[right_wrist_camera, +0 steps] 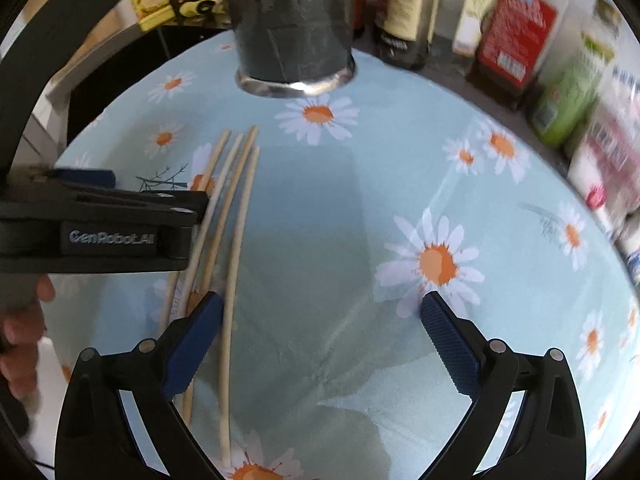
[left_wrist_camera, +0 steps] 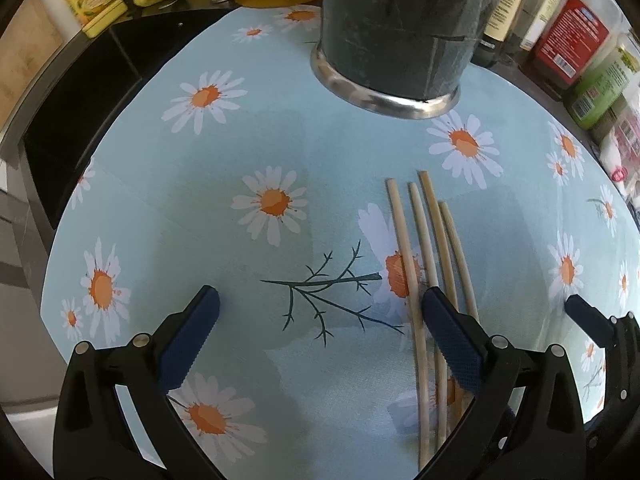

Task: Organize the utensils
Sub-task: 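Move both open tools back over the remaining chopsticks, then close each tool on another wooden chopstick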

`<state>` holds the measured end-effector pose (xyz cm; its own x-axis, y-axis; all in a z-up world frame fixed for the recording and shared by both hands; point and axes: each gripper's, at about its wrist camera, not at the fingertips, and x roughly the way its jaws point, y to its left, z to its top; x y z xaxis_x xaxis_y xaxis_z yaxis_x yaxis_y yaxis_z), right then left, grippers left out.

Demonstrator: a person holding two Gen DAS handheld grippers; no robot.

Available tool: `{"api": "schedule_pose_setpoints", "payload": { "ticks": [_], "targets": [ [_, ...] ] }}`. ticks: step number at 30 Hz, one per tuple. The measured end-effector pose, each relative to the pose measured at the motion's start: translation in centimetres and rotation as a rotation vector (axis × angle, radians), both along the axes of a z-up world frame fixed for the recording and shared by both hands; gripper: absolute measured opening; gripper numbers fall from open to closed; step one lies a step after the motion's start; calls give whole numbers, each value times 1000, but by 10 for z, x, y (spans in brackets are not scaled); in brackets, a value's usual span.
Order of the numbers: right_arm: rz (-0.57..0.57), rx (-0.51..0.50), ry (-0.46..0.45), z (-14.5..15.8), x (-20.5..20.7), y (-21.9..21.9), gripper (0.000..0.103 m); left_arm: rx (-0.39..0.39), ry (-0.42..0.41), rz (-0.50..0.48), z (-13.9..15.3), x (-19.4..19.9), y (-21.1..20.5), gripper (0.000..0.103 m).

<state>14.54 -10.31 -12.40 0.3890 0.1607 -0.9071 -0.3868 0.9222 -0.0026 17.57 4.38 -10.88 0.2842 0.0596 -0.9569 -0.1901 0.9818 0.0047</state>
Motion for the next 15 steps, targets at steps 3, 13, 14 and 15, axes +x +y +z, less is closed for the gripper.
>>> {"api": "schedule_pose_setpoints", "payload": {
  "ticks": [3, 13, 14, 15],
  "targets": [
    [27, -3, -12, 1, 1, -2, 93, 5, -25, -4, -1, -3, 0, 97],
    [40, 53, -20, 14, 12, -38, 5, -22, -75, 17, 12, -24, 32, 8],
    [39, 56, -24, 13, 13, -40, 5, -57, -76, 15, 12, -25, 36, 5],
    [33, 60, -31, 13, 14, -44, 5, -81, -84, 15, 12, -27, 41, 5]
  ]
}}
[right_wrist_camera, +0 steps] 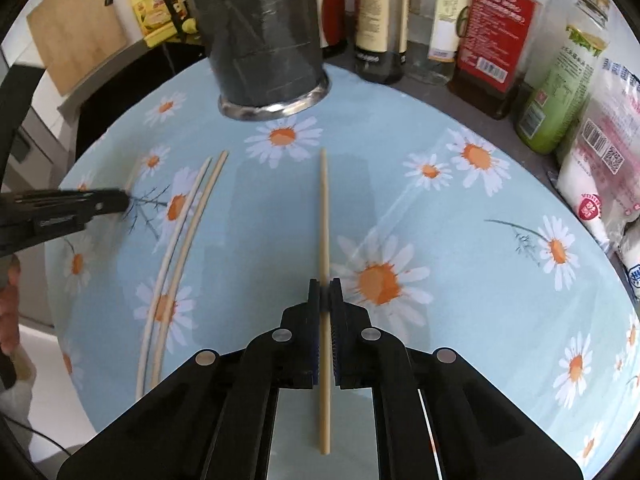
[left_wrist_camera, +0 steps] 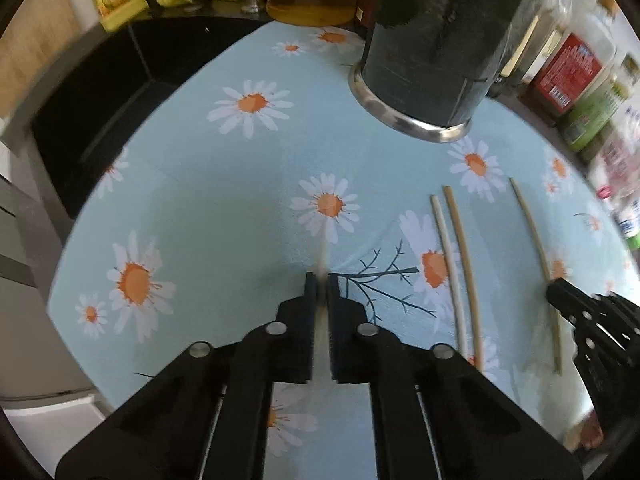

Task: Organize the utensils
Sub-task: 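Close each tool on another wooden chopstick, then lift both held chopsticks up over the dark holder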

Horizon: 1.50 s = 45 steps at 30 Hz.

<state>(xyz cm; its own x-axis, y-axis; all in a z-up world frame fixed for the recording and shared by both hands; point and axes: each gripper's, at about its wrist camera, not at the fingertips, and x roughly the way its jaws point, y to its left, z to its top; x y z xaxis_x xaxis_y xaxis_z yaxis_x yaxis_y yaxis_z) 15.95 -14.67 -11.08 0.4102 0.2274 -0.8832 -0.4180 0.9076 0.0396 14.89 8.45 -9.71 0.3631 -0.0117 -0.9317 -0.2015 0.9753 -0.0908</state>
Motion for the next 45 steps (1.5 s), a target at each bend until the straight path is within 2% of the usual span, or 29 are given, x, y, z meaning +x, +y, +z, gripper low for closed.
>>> {"api": "schedule_pose_setpoints", "payload": {
  "ticks": [9, 12, 15, 26, 34, 42, 45],
  "targets": [
    [-58, 82, -24, 20, 12, -31, 5, 28, -17, 19, 6, -4, 7, 5],
    [-70, 96, -49, 34, 14, -38, 5, 61, -36, 12, 16, -3, 8, 5],
    [-76, 112, -78, 48, 20, -38, 5, 59, -57, 3, 29, -3, 11, 5],
    [-87, 184, -216, 114, 24, -20, 5, 130, -150, -46, 87, 21, 17, 5],
    [-105, 245, -317, 165, 34, -9, 5, 148, -260, -78, 147, 42, 23, 5],
    [-78, 303, -414, 197, 48, 0, 5, 182, -344, -83, 197, 65, 29, 5],
    [-67, 333, -436, 205, 56, 4, 5, 163, -396, -99, 215, 70, 27, 5]
  ]
}}
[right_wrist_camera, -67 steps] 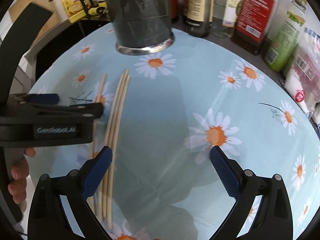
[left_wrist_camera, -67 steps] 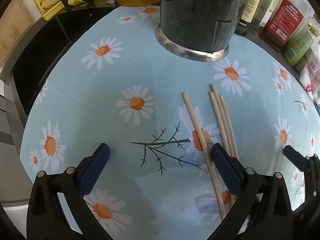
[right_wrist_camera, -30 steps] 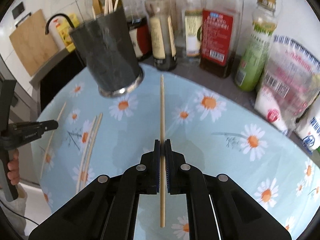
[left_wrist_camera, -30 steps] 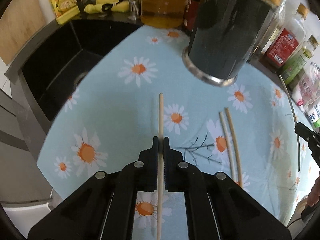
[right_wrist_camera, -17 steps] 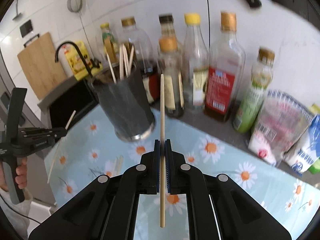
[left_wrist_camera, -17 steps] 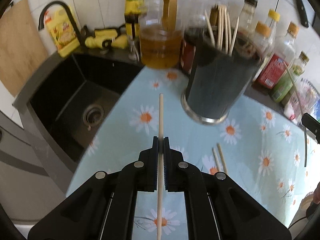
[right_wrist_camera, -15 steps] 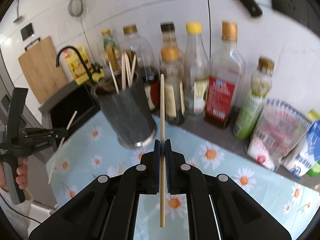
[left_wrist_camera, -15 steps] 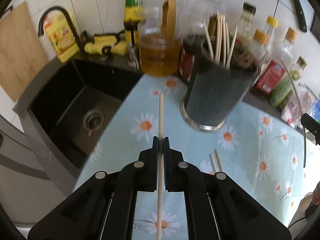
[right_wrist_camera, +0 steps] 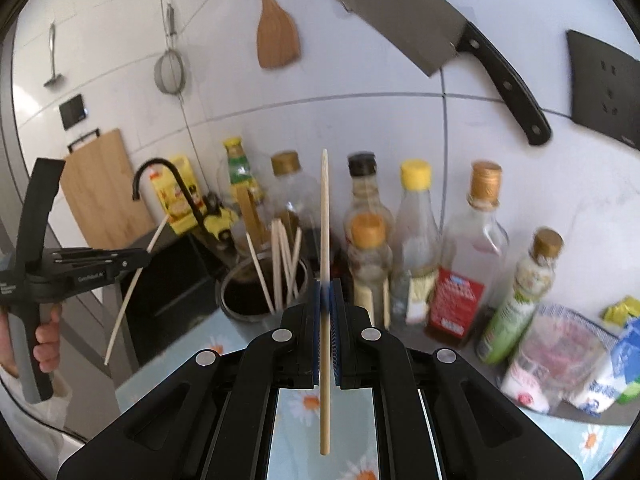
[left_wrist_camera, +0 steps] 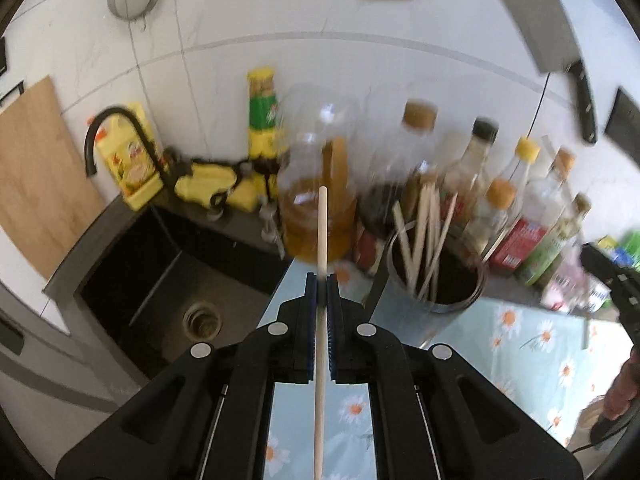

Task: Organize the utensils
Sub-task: 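Lift both held chopsticks up over the dark holder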

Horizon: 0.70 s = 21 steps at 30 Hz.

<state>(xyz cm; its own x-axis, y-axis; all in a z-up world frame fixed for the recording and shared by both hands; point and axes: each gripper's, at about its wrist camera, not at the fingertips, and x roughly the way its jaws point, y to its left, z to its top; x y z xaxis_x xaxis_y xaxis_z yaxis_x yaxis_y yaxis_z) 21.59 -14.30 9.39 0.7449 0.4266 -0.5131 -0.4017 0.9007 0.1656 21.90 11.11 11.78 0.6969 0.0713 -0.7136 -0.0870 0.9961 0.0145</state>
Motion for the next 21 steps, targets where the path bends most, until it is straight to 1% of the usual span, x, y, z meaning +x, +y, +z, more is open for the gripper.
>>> {"api": "schedule_pose_setpoints", "payload": {
  "ticks": [2, 6, 7, 9, 12, 14, 17, 19, 21],
  "targets": [
    [10, 22, -30, 5, 5, 5, 5, -10, -30, -14, 9, 3, -2, 5],
    [50, 63, -105, 8, 9, 15, 5, -68, -82, -45, 18, 8, -2, 5],
    [70, 84, -139, 8, 8, 17, 5, -83, -107, -52, 21, 8, -4, 5],
    [110, 127, -178, 9, 7, 20, 5, -124, -170, -67, 26, 7, -3, 5],
    [157, 171, -226, 9, 10, 26, 5, -169, -298, -77, 35, 1, -3, 5],
    [183, 190, -241, 9, 14, 28, 5, -196, -368, -101, 38, -2, -5, 5],
    [224, 221, -243, 8, 24, 31, 5, -213, -465, -147, 42, -4, -6, 5],
    [246, 243, -239, 5, 34, 32, 5, -241, -508, -200, 45, -3, -6, 5],
    [265, 269, -237, 2, 39, 33, 5, -244, -546, -221, 47, -1, -7, 5]
  ]
}}
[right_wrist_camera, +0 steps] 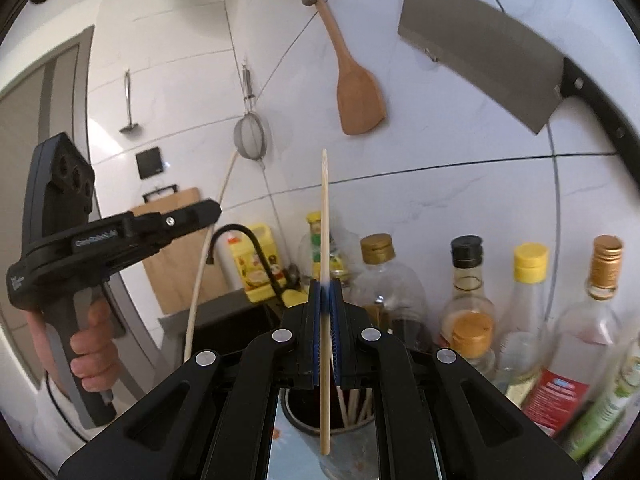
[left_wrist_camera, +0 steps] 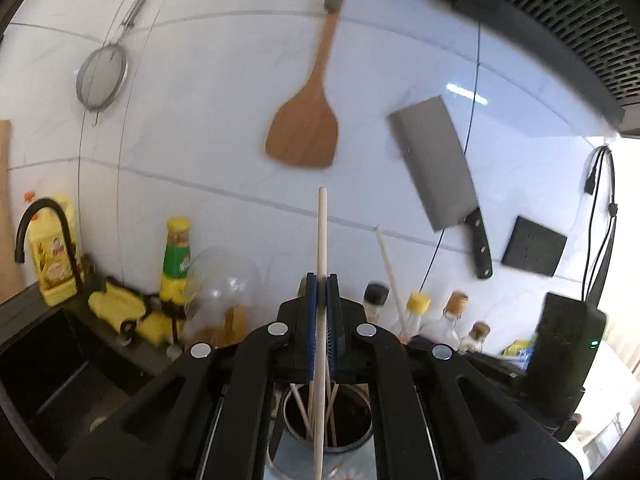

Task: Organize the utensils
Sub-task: 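Lift both held chopsticks up over the dark holder, then lower both chopsticks into the holder and open the tools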

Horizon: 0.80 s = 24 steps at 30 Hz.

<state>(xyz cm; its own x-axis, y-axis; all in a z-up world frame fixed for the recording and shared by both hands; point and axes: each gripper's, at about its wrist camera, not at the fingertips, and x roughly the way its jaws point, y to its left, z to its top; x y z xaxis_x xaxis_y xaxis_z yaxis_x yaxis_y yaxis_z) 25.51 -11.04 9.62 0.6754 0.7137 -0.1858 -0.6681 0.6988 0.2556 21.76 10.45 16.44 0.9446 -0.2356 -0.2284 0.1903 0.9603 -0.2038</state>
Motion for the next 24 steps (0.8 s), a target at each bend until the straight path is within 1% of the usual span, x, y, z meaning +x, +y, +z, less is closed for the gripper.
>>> {"api": "schedule_pose_setpoints", "payload": {
  "ticks": [4, 5, 7, 9, 10, 14, 24],
  "targets": [
    [33, 54, -10, -5, 18, 2, 5, 0, -50, -35, -3, 7, 0, 5],
    [33, 60, -19, -6, 20, 3, 5, 2, -61, -25, -5, 10, 0, 5],
    [50, 71, -29, -9, 27, 5, 5, 48, -66, -17, -12, 20, -5, 5],
    [61, 71, -43, -14, 33, 9, 5, 59, -63, -32, -22, 29, -9, 5],
    [67, 69, -45, -16, 35, 10, 5, 48, -56, -61, -27, 36, -9, 5],
    [74, 61, -43, -29, 46, 16, 5, 10, -52, -110, -45, 52, -6, 5],
    [91, 33, 22, -60, 63, 30, 5, -87, -3, -139, -79, 72, 8, 5]
  ]
}}
